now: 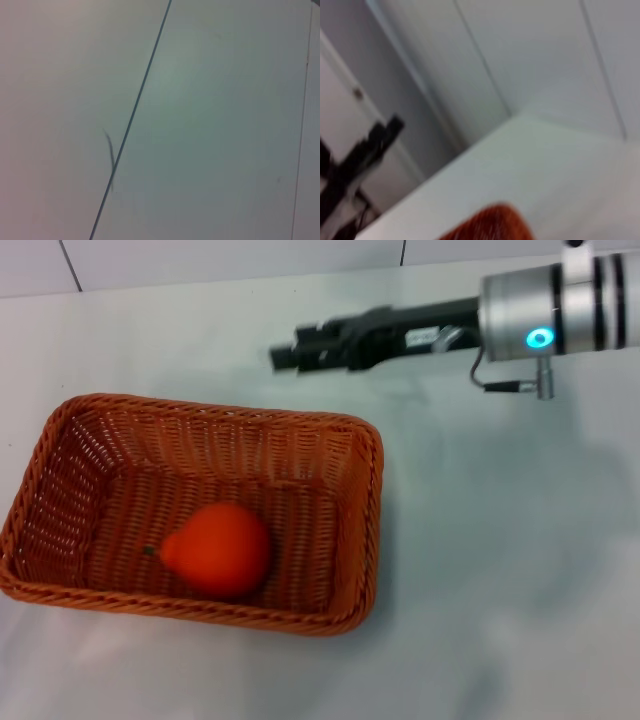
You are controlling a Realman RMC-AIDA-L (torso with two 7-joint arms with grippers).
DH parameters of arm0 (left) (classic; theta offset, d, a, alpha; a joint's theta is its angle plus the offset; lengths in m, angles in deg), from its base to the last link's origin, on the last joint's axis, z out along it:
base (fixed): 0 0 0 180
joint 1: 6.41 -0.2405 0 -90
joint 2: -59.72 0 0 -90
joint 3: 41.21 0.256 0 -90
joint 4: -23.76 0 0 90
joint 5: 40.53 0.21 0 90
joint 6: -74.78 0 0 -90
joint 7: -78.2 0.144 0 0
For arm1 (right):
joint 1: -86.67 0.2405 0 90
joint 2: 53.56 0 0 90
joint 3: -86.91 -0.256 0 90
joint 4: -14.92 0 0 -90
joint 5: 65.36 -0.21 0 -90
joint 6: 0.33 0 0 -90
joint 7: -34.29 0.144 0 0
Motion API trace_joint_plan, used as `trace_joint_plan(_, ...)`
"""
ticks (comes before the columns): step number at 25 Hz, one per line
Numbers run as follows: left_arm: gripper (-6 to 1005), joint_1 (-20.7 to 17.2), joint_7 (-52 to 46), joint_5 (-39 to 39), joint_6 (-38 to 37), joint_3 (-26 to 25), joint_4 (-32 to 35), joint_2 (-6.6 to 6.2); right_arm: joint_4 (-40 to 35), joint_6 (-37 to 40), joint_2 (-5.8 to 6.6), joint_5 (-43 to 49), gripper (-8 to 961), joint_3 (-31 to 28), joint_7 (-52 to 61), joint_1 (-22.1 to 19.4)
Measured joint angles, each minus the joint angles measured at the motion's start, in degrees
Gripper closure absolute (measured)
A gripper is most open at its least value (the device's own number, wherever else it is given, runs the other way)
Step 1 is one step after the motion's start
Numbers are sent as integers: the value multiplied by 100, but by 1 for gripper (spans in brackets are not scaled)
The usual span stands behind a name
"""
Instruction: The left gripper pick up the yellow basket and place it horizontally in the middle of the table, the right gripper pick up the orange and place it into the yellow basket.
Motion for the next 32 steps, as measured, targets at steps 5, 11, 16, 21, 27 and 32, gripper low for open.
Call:
trace_joint_plan(5,429,1,-7,0,-39,-8,0,0,251,-8,-27,-1169,255,-655,-1281,-475)
trace_joint_plan(11,429,-4,-8,-14,-64,-24,1,0,1216,-3,-46,-3363,263,-1110,-3673,-1273)
trace_joint_plan(16,429,0,-8,-26,-63,-80,-3,0,2472,166,-53,-5093,263,-1512,-5860,-1577)
trace_joint_plan(21,429,14,2,-72,-45,-100,-37,6,3127,273,-73,-5924,263,-1746,-7036,-1662)
trace_joint_plan(27,429,27,6,-185,-48,-100,-79,8,3242,258,-74,-6027,263,-1918,-7194,-1692)
trace_joint_plan(32,429,57,33,-231,-65,-100,-190,9,3326,223,-75,-6039,263,-2055,-7232,-1659)
